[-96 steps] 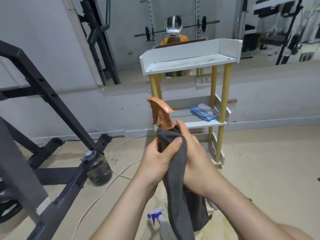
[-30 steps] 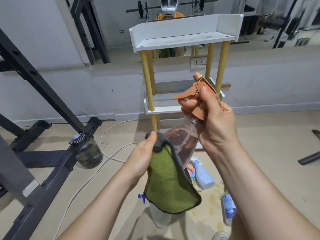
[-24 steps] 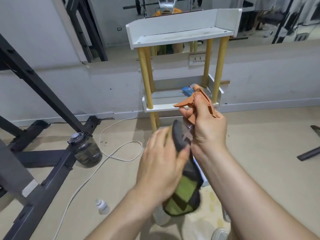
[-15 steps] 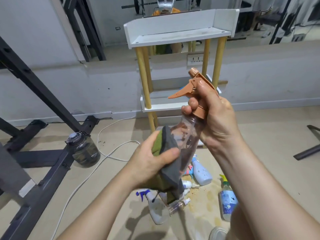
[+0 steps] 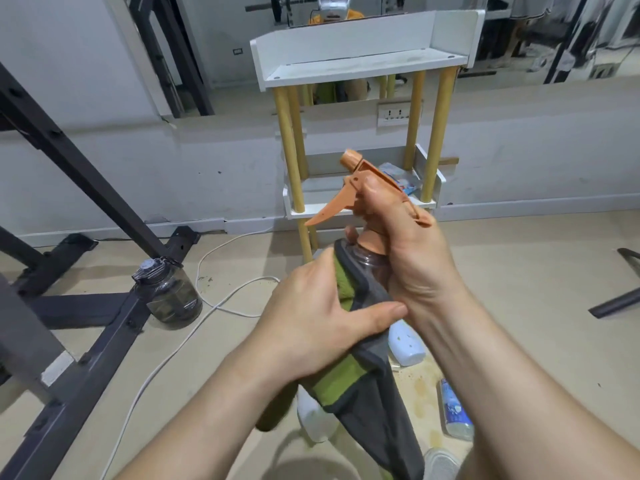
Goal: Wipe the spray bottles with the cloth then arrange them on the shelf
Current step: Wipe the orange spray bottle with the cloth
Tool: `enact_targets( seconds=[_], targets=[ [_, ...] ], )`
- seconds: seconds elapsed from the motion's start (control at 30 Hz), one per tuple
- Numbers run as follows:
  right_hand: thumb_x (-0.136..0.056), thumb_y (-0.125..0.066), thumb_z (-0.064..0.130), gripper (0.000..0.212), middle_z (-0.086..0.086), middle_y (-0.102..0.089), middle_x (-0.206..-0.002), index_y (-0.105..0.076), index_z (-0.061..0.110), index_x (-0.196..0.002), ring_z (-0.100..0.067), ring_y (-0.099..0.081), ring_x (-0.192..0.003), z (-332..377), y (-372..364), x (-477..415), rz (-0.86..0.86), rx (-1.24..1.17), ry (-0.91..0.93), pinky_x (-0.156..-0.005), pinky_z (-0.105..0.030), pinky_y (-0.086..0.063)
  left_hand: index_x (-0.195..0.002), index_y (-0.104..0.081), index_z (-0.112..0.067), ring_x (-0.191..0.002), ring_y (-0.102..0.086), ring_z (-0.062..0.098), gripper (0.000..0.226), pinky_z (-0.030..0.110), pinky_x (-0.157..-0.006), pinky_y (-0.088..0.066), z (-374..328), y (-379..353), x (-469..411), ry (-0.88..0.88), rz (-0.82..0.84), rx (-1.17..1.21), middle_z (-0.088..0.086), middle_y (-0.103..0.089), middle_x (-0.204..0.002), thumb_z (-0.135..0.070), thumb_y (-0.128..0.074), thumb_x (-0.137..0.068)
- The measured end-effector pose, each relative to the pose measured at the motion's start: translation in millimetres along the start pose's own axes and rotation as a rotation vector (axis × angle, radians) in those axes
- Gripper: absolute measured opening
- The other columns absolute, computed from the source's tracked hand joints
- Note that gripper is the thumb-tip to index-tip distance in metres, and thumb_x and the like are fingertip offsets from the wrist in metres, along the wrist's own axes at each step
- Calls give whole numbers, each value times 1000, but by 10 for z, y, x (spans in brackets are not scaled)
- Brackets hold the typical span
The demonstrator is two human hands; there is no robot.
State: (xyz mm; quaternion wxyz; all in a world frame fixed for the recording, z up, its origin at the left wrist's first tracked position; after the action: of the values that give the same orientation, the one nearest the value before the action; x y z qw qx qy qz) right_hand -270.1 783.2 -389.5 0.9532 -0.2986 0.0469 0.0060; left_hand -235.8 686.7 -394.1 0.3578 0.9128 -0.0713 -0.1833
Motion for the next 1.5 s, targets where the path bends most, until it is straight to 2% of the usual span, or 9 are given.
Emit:
enact_targets(
  seconds=[0.4,0.7,0.83,0.97,1.07,1.2,1.33,1.43,1.5],
  targets=[
    [-78,-57,46,60,-7,-68,-89,-65,2,-118,-12,-64,-73,-238,-207,63,45,-69,-100,-69,-19,-53,-93,-60,-14,-87,-62,37,52,45,-68,-49,-184,295,41,-133,-401,16,7,-70,-86,-57,-31,-93],
    [-96,-58,16,5,-3,-63,-74,-59,12,-95,-10,-57,-62,-324,-64,107,-135,-161,-35,-55,-20,-48,-79,-62,-13,-59,-57,33,21,32,-48,-31,-226,365,55,-195,-474,-416,5,-62,-64,-29,-48,-77],
    [-93,-60,10,13,-5,-70,-82,-57,9,-81,-11,-62,-63,-207,108,26,-199,-245,-21,-55,-21,-50,-109,-70,-15,-91,-65,19,34,22,-72,-49,-126,182,105,-342,-282,-199,-5,-72,-100,-19,-52,-80],
    [-88,-65,12,5,-8,-72,-86,-65,8,-85,-9,-61,-63,-118,193,-42,-181,-175,-26,-60,-22,-48,-83,-71,-18,-62,-53,12,11,11,-57,-37,571,359,30,87,-264,-51,-5,-61,-62,-18,-65,-92],
    [-73,-70,21,17,-4,-65,-67,-69,8,-84,-11,-52,-57,-126,154,-58,-127,-77,-75,-63,-29,-39,-75,-69,-10,-68,-64,14,33,22,-61,-49,1091,541,157,495,-416,476,-3,-71,-68,-30,-56,-99],
    [-82,-68,15,13,-12,-49,-68,-70,4,-77,-14,-34,-50,-225,-39,35,-40,43,-114,-52,-25,-21,-115,-66,-1,-109,-68,24,48,36,-95,-55,572,436,40,308,-199,1182,16,-71,-114,-37,-36,-103],
    [-92,-58,2,15,0,-68,-60,-65,-1,-80,-5,-57,-44,-307,-187,76,9,-23,-124,-42,-14,-44,-101,-66,-10,-93,-64,6,34,28,-87,-49,310,456,19,111,-5,568,-7,-72,-94,-38,-46,-100],
    [-90,-59,4,12,-4,-73,-71,-65,-6,-85,-11,-66,-57,-381,-258,94,46,-91,-139,-53,-21,-53,-88,-60,-16,-81,-63,17,33,37,-73,-49,340,540,-9,34,-127,-37,-7,-68,-82,-44,-45,-96],
    [-86,-62,7,12,-5,-72,-69,-66,-3,-83,-13,-65,-58,-434,-302,110,69,-102,-157,-56,-23,-55,-89,-58,-20,-87,-63,23,26,37,-73,-47,341,623,2,6,-240,-64,-4,-69,-87,-40,-46,-99]
  ],
)
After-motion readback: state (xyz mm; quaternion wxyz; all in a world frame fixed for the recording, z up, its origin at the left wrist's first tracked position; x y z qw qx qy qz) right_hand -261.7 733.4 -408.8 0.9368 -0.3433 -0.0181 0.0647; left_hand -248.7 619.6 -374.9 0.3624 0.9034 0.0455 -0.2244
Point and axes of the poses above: each hand's wrist, its own x-axis away from the middle knuckle, its own y-axis out of the back of the hand, z = x × y, the point moved 10 cm from there along -x, towards the middle knuckle
